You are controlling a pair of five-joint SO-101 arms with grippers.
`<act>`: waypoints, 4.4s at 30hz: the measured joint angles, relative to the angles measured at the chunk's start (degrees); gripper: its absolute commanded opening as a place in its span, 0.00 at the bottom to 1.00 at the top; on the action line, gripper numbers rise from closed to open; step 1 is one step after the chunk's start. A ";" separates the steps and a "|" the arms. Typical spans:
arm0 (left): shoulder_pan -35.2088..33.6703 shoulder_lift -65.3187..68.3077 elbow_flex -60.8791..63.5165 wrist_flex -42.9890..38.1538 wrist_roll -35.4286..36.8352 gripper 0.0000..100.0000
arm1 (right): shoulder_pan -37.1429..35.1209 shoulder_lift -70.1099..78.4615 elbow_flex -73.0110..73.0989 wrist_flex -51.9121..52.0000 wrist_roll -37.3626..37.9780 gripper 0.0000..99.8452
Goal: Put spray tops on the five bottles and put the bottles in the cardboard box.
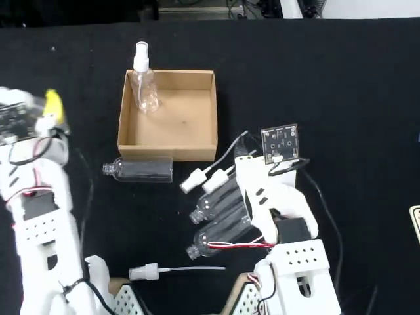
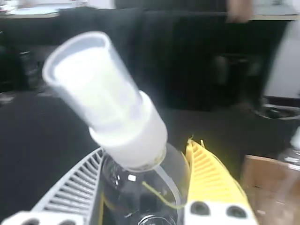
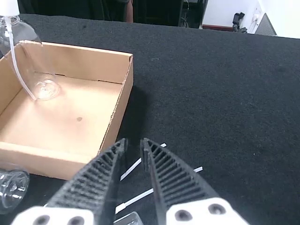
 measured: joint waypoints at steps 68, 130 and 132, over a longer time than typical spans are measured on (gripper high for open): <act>26.02 41.85 -11.16 -24.44 0.62 0.03 | 0.00 0.00 0.00 0.00 0.00 0.03; 24.88 56.53 -13.54 -37.54 0.62 0.03 | 0.00 0.00 0.00 0.00 0.00 0.03; 24.88 56.53 -13.54 -37.54 0.62 0.03 | 0.00 0.00 0.00 0.00 0.00 0.03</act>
